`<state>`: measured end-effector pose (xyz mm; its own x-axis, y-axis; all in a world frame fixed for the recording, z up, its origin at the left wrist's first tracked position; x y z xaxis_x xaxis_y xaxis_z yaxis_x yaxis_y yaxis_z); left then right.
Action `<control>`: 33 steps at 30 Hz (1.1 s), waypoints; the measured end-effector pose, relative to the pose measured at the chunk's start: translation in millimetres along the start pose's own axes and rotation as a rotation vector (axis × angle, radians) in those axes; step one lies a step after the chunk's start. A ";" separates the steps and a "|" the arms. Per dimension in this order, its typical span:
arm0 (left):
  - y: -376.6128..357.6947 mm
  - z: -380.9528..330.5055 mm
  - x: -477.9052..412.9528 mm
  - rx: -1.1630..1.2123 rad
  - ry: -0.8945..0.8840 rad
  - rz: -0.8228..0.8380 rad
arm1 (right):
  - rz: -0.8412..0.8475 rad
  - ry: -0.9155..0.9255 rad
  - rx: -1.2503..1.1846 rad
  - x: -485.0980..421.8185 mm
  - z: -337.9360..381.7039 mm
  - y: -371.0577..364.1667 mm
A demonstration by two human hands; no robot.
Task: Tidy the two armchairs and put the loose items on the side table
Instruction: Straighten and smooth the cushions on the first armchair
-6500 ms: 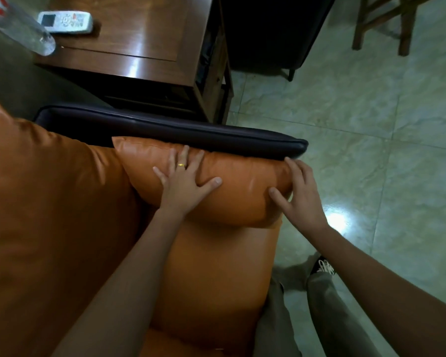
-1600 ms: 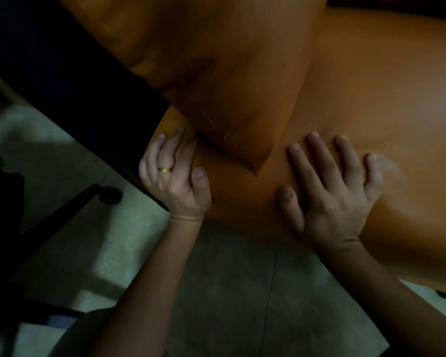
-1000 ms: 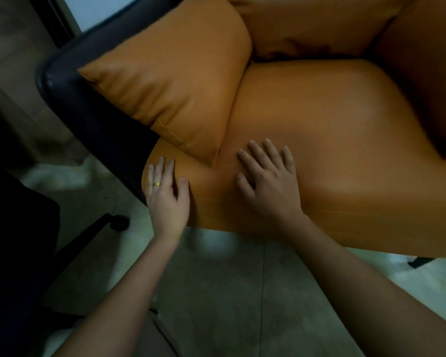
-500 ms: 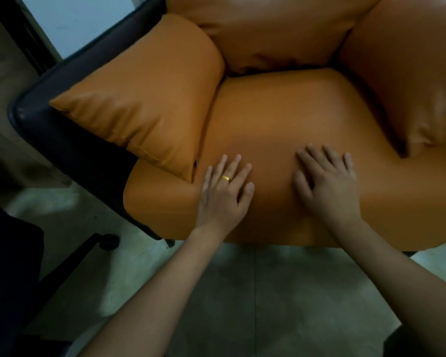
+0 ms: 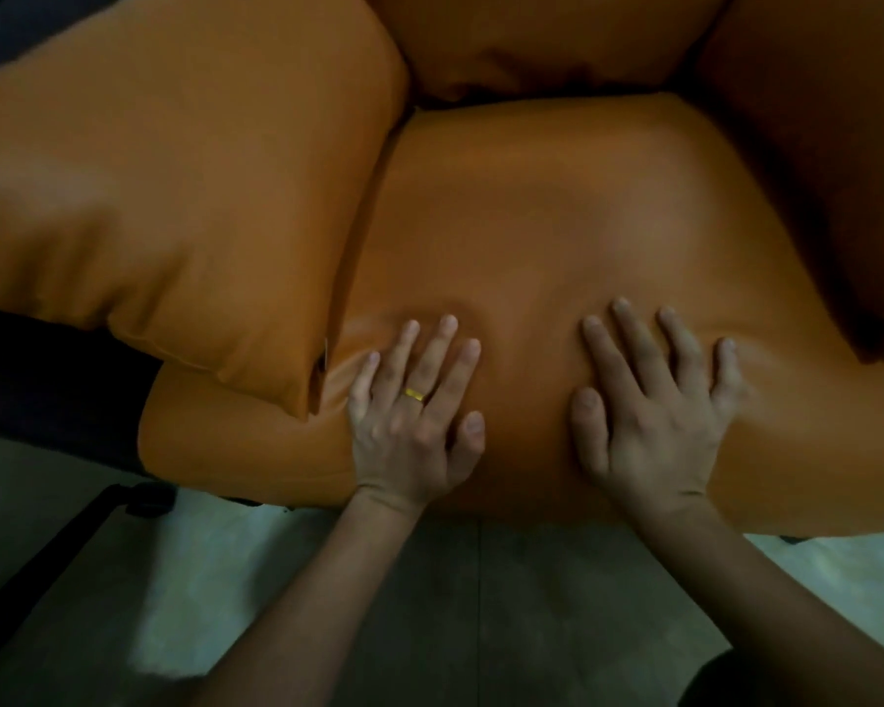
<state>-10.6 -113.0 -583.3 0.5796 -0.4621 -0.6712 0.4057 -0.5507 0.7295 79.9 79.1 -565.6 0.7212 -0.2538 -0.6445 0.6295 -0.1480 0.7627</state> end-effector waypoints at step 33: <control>-3.8 -124.4 -53.0 0.042 0.022 0.430 | -0.138 -1.096 -0.123 19.0 -128.0 39.9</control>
<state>45.0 0.1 -534.2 0.7048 -0.6410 -0.3039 0.0948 -0.3394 0.9358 155.8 190.8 -554.1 0.0353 -0.9588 -0.2818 0.7527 -0.1600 0.6386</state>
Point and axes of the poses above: each hand's wrist, its own x-axis away from the middle knuckle, its own y-axis out of the back of the hand, z = x × y, the point moved 2 cm from there along -x, towards the middle knuckle, and after that the axes turned 3 degrees about x, right-handed, at the moved point
